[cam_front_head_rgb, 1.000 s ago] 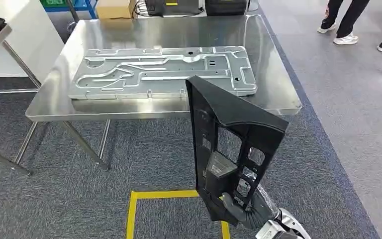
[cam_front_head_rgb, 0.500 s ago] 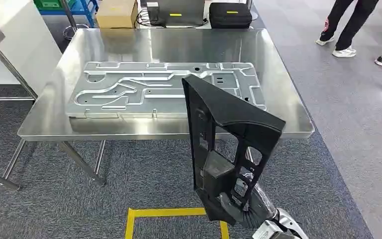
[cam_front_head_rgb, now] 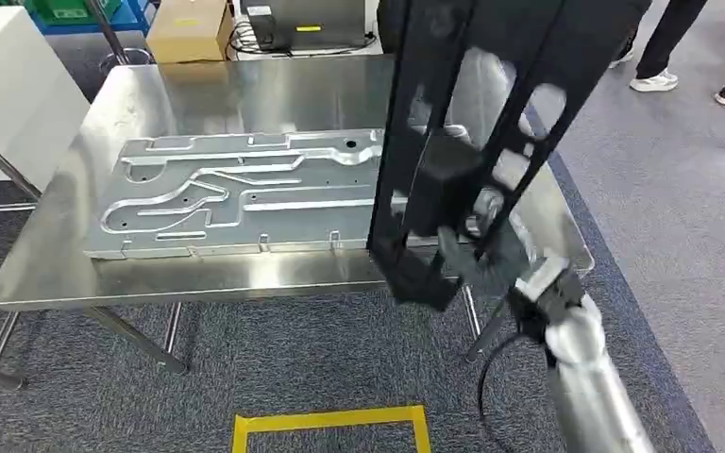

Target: Take the parts from the cabinet and place them on the table.

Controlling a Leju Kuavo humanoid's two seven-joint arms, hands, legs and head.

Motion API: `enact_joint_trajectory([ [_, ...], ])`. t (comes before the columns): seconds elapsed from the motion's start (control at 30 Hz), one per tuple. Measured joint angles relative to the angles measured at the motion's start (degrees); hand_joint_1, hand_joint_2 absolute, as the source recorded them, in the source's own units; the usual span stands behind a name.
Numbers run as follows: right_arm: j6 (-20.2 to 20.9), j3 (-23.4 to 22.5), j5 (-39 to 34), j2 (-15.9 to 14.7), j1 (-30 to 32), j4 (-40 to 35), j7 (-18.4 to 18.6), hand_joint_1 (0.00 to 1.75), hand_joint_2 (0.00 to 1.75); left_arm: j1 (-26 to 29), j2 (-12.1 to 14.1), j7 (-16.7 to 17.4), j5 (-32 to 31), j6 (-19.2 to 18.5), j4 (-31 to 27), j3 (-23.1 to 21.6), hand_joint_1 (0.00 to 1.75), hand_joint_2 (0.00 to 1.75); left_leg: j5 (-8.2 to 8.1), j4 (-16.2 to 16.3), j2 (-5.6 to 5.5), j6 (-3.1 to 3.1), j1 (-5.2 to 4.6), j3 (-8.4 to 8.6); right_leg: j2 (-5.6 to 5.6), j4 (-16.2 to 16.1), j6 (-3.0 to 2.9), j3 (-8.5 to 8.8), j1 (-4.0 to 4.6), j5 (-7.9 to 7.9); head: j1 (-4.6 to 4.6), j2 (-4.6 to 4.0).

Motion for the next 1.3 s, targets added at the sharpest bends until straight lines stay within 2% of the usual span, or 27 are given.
enact_joint_trajectory([
  [0.07,0.4,-0.3,-1.0,-0.2,-8.1,4.8,1.2,1.75,1.75,0.1,0.0,-0.3,0.0,0.0,0.0,0.0,0.00,0.00,9.95,-9.8,0.38,0.38,-0.03,1.62,-0.13,-0.1,0.54,1.05,0.00,-1.09,0.00,0.00],
  [0.1,0.4,-0.4,-1.3,-0.2,-10.9,6.9,1.4,1.75,1.75,0.3,0.0,-0.4,0.0,-0.1,0.1,0.0,0.00,0.00,11.48,-12.1,0.54,0.49,-0.37,1.44,-0.30,0.3,0.86,1.48,0.30,-1.53,0.00,0.00],
  [0.13,0.1,-0.5,-1.2,-0.2,-13.0,8.0,1.9,1.75,1.75,0.1,0.0,-0.5,0.0,-0.2,0.1,0.0,0.00,0.00,10.57,-12.1,0.48,1.01,-0.45,1.69,-0.36,-0.1,1.18,1.18,0.37,-1.63,0.00,0.00],
  [0.17,-0.2,-0.5,-0.5,-0.2,-15.2,9.5,3.0,1.75,1.75,0.2,0.0,-0.6,-0.1,-0.5,0.1,0.0,0.00,0.00,11.44,-12.1,0.43,1.37,-0.49,1.44,-0.38,-0.2,1.51,1.12,0.37,-1.79,0.00,0.00],
  [0.2,-0.5,-0.3,0.3,-0.2,-18.4,11.6,4.3,1.75,1.75,0.5,0.0,-0.6,-0.3,-0.9,0.1,0.0,0.00,0.00,11.27,-12.0,0.34,1.62,-0.76,1.31,-0.37,-0.4,1.85,1.12,0.24,-1.83,0.02,0.00],
  [0.27,-1.9,1.2,3.7,0.5,-27.7,18.3,7.3,1.75,1.75,0.4,0.0,-0.4,-0.6,-1.5,0.1,0.0,0.00,0.00,11.42,-13.2,0.57,2.29,-0.42,2.07,-0.58,0.3,2.55,1.05,-0.14,-2.61,0.02,0.00],
  [0.3,-3.1,2.3,6.0,0.5,-32.4,22.3,7.8,1.75,1.75,0.2,0.0,-0.4,-0.7,-1.6,0.1,0.0,0.00,0.00,11.25,-13.3,0.62,2.61,-0.36,2.22,-0.88,2.8,2.64,-0.41,-0.02,-3.74,0.00,0.00],
  [0.37,-8.5,6.3,16.8,0.5,-40.5,30.3,7.6,1.75,1.75,-0.2,0.0,-0.7,-1.0,-2.1,0.1,-0.1,0.00,0.00,10.87,-13.3,0.55,2.95,-0.38,2.40,-0.95,12.1,3.03,-5.90,-0.01,-7.14,0.00,0.00],
  [0.4,-11.3,8.7,22.4,0.5,-43.2,33.9,7.4,1.75,1.75,-0.3,0.0,-0.7,-1.1,-2.3,0.1,-0.1,0.00,0.00,10.58,-13.3,0.48,2.98,-0.38,2.68,-0.96,16.2,3.19,-8.54,-0.02,-7.97,0.00,0.00],
  [0.43,-14.5,11.9,28.4,0.5,-45.2,38.2,7.1,1.75,1.75,-0.4,0.0,-0.8,-1.1,-2.4,0.1,-0.2,0.00,0.00,10.16,-13.3,0.35,2.98,-0.34,3.26,-0.99,18.3,3.27,-10.47,-0.05,-7.25,0.00,0.00],
  [0.47,-16.7,14.5,32.3,0.5,-46.3,41.6,6.8,1.75,1.75,-0.3,0.0,-0.9,-1.1,-2.4,0.1,-0.2,0.00,0.00,9.68,-13.3,0.17,2.89,-0.29,4.07,-1.04,17.1,3.26,-10.73,-0.09,-4.86,0.02,0.00],
  [0.5,-18.2,16.9,35.6,0.5,-46.9,44.3,7.0,1.75,1.75,-0.3,0.0,-1.0,-1.1,-2.5,0.1,-0.2,0.00,0.00,9.19,-13.3,-0.02,2.79,-0.26,4.90,-1.08,13.6,3.16,-9.75,-0.09,-1.55,0.00,0.00],
  [0.57,-24.1,21.8,42.7,1.1,-47.2,50.3,8.6,1.75,1.75,-0.4,-0.1,-1.4,-0.8,-2.5,0.1,-0.2,0.00,0.00,8.20,-13.3,-0.44,2.49,-0.27,6.33,-1.08,2.9,2.61,-6.41,-0.05,5.86,0.02,0.00],
  [0.63,-27.6,26.2,47.2,2.5,-47.5,56.5,10.8,1.75,1.75,-0.6,-0.2,-1.7,-0.7,-2.4,0.3,-0.2,0.00,0.00,7.93,-13.1,-0.71,1.86,-0.51,6.16,-1.01,0.1,1.59,-5.44,0.69,5.16,0.04,0.00],
  [0.7,-28.4,29.9,52.0,3.1,-47.1,61.1,13.5,1.75,1.75,-0.8,-0.2,-1.9,-0.6,-2.4,0.3,-0.2,0.00,0.00,7.88,-13.5,-0.66,1.31,-0.21,5.94,-0.96,-0.2,1.07,-5.47,0.93,4.51,0.02,0.00],
  [0.73,-28.6,31.6,53.5,3.1,-46.6,62.9,14.6,1.75,1.75,-0.9,-0.2,-1.9,-0.5,-2.4,0.3,-0.2,0.00,0.00,7.81,-13.7,-0.69,0.97,-0.29,6.19,-0.98,-0.5,0.83,-5.20,0.82,4.51,0.00,0.00],
  [0.77,-28.9,33.3,54.3,3.1,-45.7,64.4,15.4,1.75,1.75,-1.0,-0.2,-2.0,-0.4,-2.3,0.3,-0.1,0.00,0.00,7.29,-13.4,-0.57,0.65,-0.26,6.16,-1.27,-1.2,0.61,-4.36,0.13,4.58,0.02,0.00],
  [0.8,-29.6,34.8,54.7,3.1,-44.8,65.9,15.9,1.75,1.75,-1.1,-0.2,-2.0,-0.3,-2.3,0.3,-0.2,0.00,0.00,6.28,-11.4,-0.35,0.52,-0.39,5.49,-1.55,-1.5,0.14,-3.74,0.18,4.32,0.00,0.00],
  [0.83,-30.1,36.1,55.0,2.5,-44.0,67.4,16.3,1.75,1.75,-1.1,-0.2,-2.1,-0.1,-2.3,0.3,-0.1,0.00,0.00,4.60,-7.6,-0.27,0.39,-0.30,3.62,-1.91,-1.5,-0.15,-3.54,0.24,4.12,0.02,0.00],
  [0.9,-30.7,37.9,55.6,1.6,-42.2,69.3,16.7,1.75,1.75,-1.0,-0.2,-2.1,-0.1,-2.3,0.3,-0.1,0.00,0.00,1.09,1.9,-0.16,0.04,-0.08,-1.91,-2.30,-1.4,-0.38,-3.20,0.40,3.64,0.02,0.00],
  [0.93,-30.8,38.6,55.7,1.1,-41.4,70.1,16.8,1.75,1.75,-0.9,-0.2,-2.1,-0.1,-2.3,0.3,-0.1,0.00,0.00,0.84,4.8,-0.08,-0.10,0.01,-3.93,-2.33,-1.4,-0.31,-3.00,0.45,3.40,0.00,0.00],
  [0.97,-30.8,39.2,55.8,0.7,-40.4,70.8,16.8,1.75,1.75,-0.8,-0.2,-2.1,-0.1,-2.3,0.3,-0.1,0.00,0.00,2.20,4.6,-0.01,-0.19,0.09,-4.54,-2.36,-1.4,-0.21,-2.63,0.45,3.07,0.00,0.00],
  [1.0,-30.8,39.7,55.8,0.3,-39.8,71.4,16.8,1.75,1.75,-0.7,-0.2,-2.1,0.0,-2.3,0.3,-0.1,0.00,0.00,4.86,1.5,0.07,-0.18,0.13,-3.54,-2.35,-1.3,-0.04,-2.19,0.42,2.71,0.00,0.00],
  [1.07,-30.8,40.5,55.8,-0.3,-39.4,72.2,16.8,1.75,1.75,-0.7,-0.1,-2.1,0.0,-2.3,0.3,-0.1,0.00,0.00,11.29,-9.0,0.13,0.00,0.19,0.71,-2.34,-0.9,0.39,-1.31,0.28,1.74,0.00,0.00],
  [1.13,-30.6,41.0,55.8,-1.0,-39.5,72.7,16.8,1.75,1.75,-0.7,-0.2,-2.1,0.0,-2.3,0.3,-0.1,0.00,0.00,10.95,-13.0,-0.04,0.53,-0.08,2.59,-2.12,-0.3,1.09,-1.42,0.76,1.13,0.00,0.00],
  [1.23,-30.8,41.3,55.6,-1.2,-39.0,73.4,16.8,1.75,1.75,-0.6,-0.1,-2.0,0.0,-2.2,0.3,-0.1,0.00,0.00,10.60,-12.6,-0.09,1.59,-0.32,2.26,-2.28,-0.8,1.88,-1.37,0.61,1.04,0.02,0.00],
  [1.3,-31.0,41.4,55.4,-1.2,-38.4,73.8,16.8,1.75,1.75,-0.5,-0.1,-2.0,0.0,-2.2,0.3,-0.1,0.00,0.00,10.69,-13.3,-0.15,2.25,0.14,2.89,-2.12,0.5,2.41,-1.77,0.33,-0.08,0.02,0.00],
])
